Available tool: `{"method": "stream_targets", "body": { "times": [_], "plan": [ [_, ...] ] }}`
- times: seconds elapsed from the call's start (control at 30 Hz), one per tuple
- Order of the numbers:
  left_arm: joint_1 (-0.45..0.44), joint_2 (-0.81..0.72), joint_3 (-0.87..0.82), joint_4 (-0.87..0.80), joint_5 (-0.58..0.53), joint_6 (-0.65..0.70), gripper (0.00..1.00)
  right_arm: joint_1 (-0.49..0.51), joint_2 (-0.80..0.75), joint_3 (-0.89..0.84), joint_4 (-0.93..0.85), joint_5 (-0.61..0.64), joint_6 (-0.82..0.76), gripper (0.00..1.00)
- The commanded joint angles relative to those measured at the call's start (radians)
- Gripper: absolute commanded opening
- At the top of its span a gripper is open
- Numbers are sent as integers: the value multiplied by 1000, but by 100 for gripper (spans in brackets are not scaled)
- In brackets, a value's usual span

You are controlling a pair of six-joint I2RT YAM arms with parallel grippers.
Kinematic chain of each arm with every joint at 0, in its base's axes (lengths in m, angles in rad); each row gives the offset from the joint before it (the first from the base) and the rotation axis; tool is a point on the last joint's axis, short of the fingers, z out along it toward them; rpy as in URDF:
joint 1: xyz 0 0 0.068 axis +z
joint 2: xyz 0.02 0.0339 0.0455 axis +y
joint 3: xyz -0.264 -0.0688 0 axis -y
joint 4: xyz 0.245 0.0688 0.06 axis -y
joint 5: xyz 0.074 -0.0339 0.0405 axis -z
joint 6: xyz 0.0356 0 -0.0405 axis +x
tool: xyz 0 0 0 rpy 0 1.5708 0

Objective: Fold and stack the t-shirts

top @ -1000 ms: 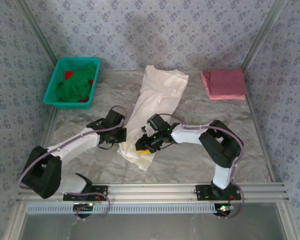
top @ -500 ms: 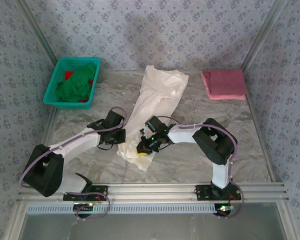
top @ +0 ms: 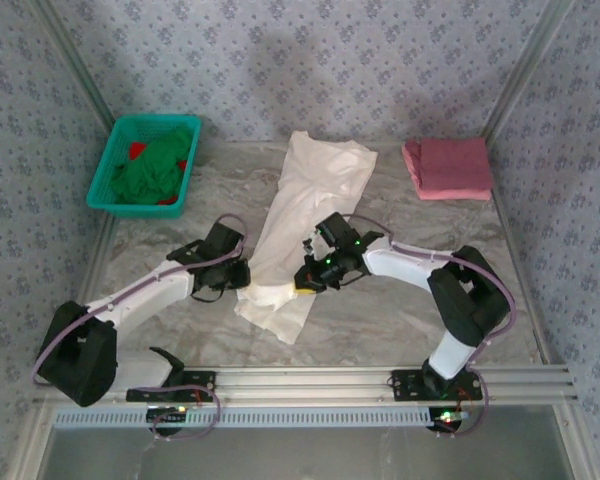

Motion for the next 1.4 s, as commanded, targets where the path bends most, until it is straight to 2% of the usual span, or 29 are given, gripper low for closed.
{"method": "stream_targets", "body": {
  "times": [0.0,0.07,0.13,0.17,0.3,0.47,0.57,0.67,0.8,0.93,1.1,1.17,1.27,1.37],
  "plan": [
    [7,-7,13,-25,6,7,10,31,-3,-22,27,-71,20,0],
    [7,3,15,-27,-2,9,13,54,-12,-23,43,-86,31,0],
    [7,16,20,-41,-12,11,29,74,-24,-11,27,-90,30,0],
    [7,17,19,-48,-8,17,33,80,-35,-11,36,-97,43,0],
    [8,-49,-42,-60,-5,30,33,89,-76,-31,126,-119,111,0],
    [28,-206,-152,-63,-14,-65,38,71,-133,-33,82,-98,112,0],
    [69,-262,-204,-58,-3,-110,39,62,-181,-75,94,-73,137,0],
    [114,-302,-240,-26,48,-120,38,94,-156,-85,66,-86,130,0],
    [104,-288,-264,51,202,-42,27,134,-135,-106,111,-77,165,0],
    [57,-286,-265,0,187,-15,25,118,-141,-88,154,-57,201,0],
    [39,-320,-329,150,230,-42,40,118,-121,-24,157,-75,205,0],
    [27,-301,-334,198,249,-36,42,119,-122,-16,154,-78,208,0],
    [-8,-260,-329,233,219,-14,59,117,-128,-10,146,-77,209,0],
    [-17,-221,-325,278,208,0,70,112,-136,-12,154,-81,213,0]
  ]
}}
